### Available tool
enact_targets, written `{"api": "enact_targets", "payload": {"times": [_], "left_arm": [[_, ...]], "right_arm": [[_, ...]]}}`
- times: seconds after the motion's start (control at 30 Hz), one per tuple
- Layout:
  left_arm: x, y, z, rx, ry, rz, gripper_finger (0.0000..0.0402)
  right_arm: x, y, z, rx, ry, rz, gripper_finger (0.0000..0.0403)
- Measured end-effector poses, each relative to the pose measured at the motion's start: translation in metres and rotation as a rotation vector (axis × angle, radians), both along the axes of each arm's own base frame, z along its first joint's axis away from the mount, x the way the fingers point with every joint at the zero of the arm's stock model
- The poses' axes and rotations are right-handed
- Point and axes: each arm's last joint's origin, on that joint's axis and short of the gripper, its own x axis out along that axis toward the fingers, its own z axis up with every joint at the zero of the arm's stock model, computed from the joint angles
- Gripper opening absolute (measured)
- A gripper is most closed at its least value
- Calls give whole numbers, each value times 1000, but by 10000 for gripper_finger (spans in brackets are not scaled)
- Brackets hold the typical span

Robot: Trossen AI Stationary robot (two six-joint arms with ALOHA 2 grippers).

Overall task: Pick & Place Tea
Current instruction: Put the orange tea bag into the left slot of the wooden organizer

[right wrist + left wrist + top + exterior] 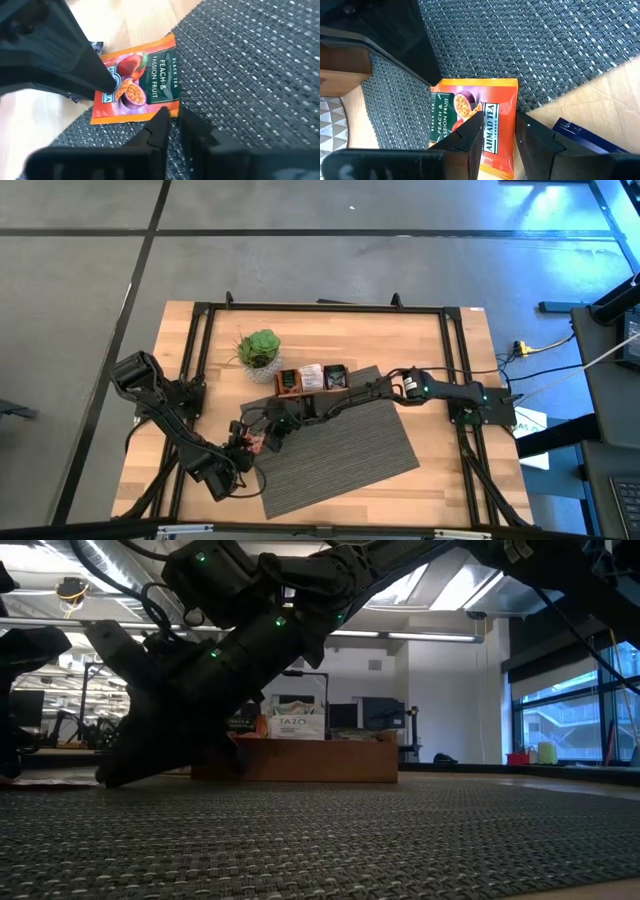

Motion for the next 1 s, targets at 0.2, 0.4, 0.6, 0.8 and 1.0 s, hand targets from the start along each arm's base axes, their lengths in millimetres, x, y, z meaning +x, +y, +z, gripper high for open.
{"api": "enact_targets", "payload": {"times": [0.2,0.4,0.6,0.8,1.0], "left_arm": [[0,0,0,-9,-3,14,109],[-2,0,3,-23,3,10,109],[-4,1,22,-113,-23,5,110],[-6,5,39,-227,-68,85,110],[-6,3,29,-249,-1,135,109]], "right_arm": [[0,0,0,-50,-10,42,6],[0,0,0,-58,-16,69,4],[0,0,0,-68,-17,89,3],[0,0,0,-72,-19,98,2],[0,1,0,-64,-25,134,2]]}}
